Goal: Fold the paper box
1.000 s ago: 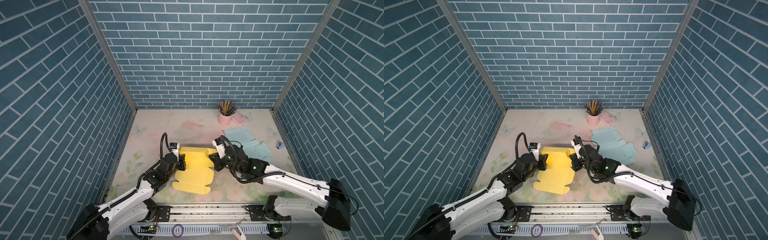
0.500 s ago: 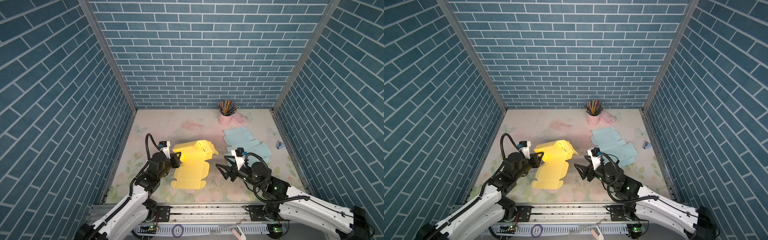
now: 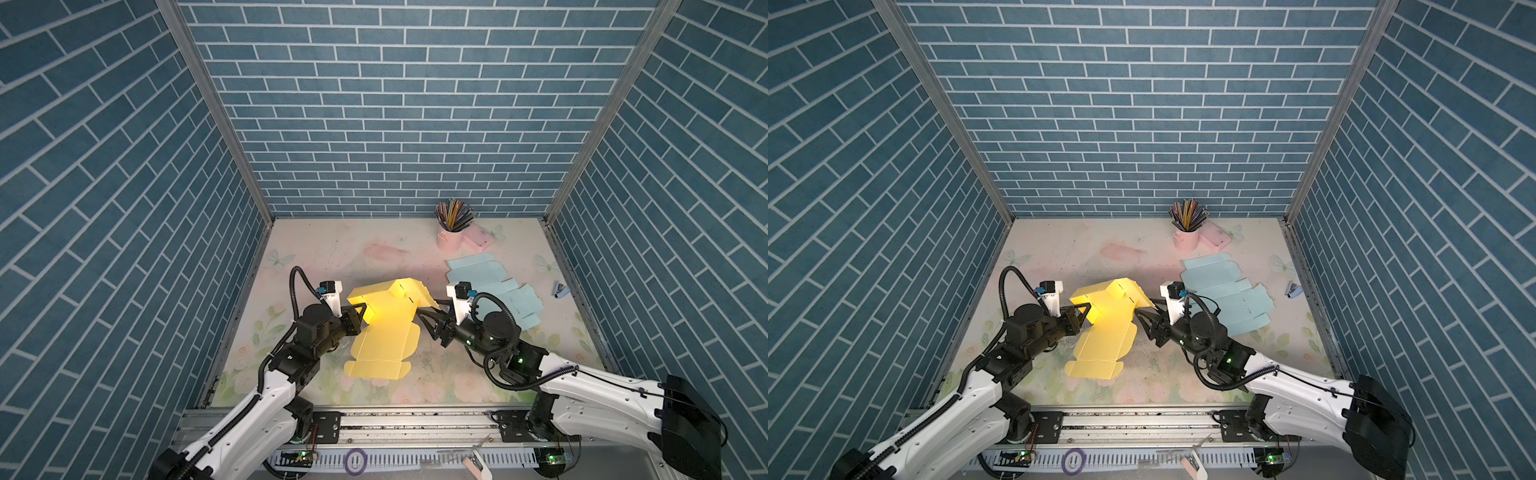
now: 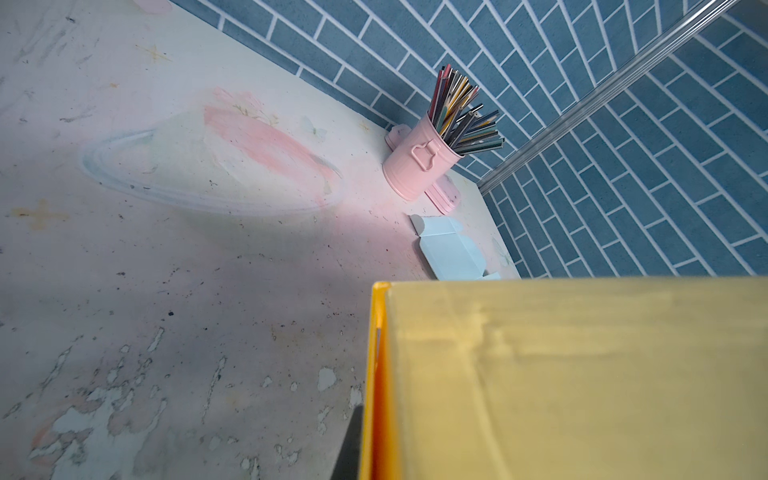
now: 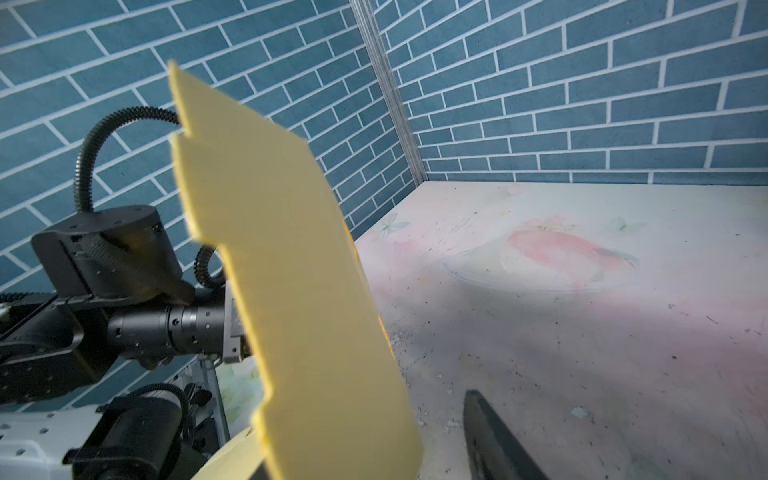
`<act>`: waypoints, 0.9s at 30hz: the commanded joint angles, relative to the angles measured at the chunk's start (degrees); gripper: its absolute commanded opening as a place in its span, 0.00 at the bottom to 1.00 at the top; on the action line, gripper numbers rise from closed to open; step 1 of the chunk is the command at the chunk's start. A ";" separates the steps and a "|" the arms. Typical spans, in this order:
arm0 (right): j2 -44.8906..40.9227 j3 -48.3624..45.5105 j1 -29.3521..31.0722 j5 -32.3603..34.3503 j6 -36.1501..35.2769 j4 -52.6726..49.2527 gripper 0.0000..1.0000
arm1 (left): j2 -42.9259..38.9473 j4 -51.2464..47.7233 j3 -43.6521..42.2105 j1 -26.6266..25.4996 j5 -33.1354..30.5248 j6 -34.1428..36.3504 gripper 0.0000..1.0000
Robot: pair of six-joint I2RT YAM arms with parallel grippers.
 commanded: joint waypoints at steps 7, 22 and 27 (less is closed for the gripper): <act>8.30 9.06 -0.55 0.93 2.09 -5.16 0.53 | -2.10 3.75 -1.09 0.35 1.56 -0.83 0.00; -13.74 15.38 -0.52 -5.09 -11.92 -37.56 0.62 | -4.39 -5.17 -0.23 7.94 6.45 4.70 0.00; -14.87 17.96 -7.76 -5.75 -11.39 -42.40 0.62 | -3.22 -6.93 1.89 8.29 10.82 9.04 0.00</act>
